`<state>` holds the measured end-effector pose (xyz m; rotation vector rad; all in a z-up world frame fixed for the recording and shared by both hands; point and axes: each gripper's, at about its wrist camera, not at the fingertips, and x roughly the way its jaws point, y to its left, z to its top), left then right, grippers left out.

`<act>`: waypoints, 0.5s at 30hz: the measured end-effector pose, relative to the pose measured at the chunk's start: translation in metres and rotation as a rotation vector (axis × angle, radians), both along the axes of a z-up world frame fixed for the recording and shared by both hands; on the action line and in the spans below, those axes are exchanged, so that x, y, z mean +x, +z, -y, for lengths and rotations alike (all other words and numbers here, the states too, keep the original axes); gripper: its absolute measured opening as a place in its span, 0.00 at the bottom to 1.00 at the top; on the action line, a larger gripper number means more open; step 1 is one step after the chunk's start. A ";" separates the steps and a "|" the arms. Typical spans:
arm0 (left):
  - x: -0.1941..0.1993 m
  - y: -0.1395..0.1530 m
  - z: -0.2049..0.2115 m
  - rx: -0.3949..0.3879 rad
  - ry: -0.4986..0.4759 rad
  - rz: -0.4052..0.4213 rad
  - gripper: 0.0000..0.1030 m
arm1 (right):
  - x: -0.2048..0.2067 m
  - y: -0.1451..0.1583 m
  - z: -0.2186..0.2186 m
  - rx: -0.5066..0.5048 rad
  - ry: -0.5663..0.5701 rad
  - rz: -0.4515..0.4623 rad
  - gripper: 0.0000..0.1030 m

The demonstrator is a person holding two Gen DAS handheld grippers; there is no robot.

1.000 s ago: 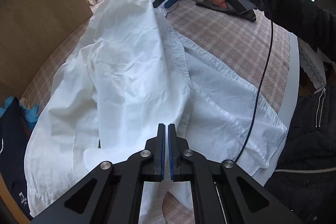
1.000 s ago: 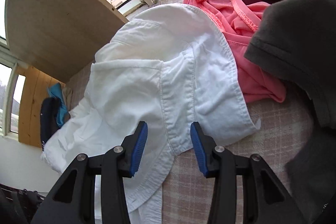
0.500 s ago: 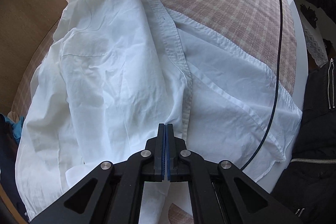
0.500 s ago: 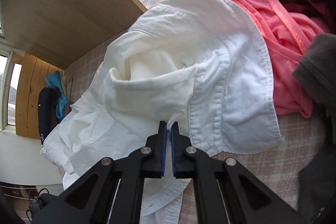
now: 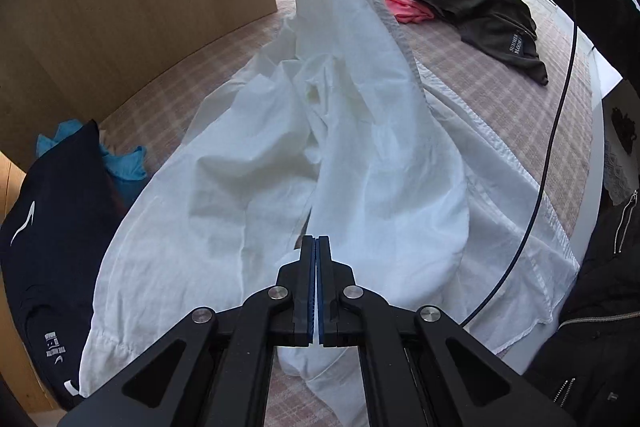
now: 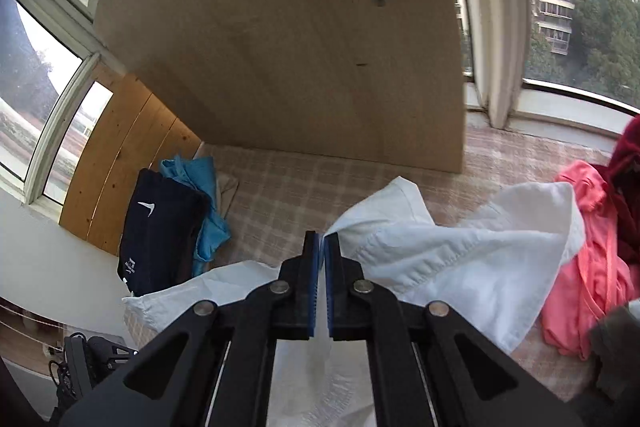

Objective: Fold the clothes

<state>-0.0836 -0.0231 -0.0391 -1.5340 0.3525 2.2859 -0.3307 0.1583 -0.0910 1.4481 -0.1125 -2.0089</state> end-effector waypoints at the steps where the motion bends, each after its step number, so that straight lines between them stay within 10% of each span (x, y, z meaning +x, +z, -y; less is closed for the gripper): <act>1: 0.000 0.001 0.002 0.004 0.009 -0.002 0.00 | -0.007 -0.006 0.022 0.027 0.042 0.019 0.17; 4: 0.006 0.001 0.000 0.033 0.014 0.000 0.00 | -0.015 -0.022 0.068 0.208 0.123 0.064 0.26; 7: 0.016 -0.001 -0.014 0.059 -0.020 0.000 0.00 | 0.002 -0.002 0.045 0.133 0.189 0.040 0.26; 11: 0.025 -0.008 -0.037 0.091 -0.068 0.025 0.00 | 0.021 0.005 -0.054 0.094 0.073 -0.058 0.56; 15: 0.012 -0.011 -0.066 0.100 -0.114 0.038 0.00 | 0.023 -0.036 -0.131 0.170 -0.050 -0.065 0.56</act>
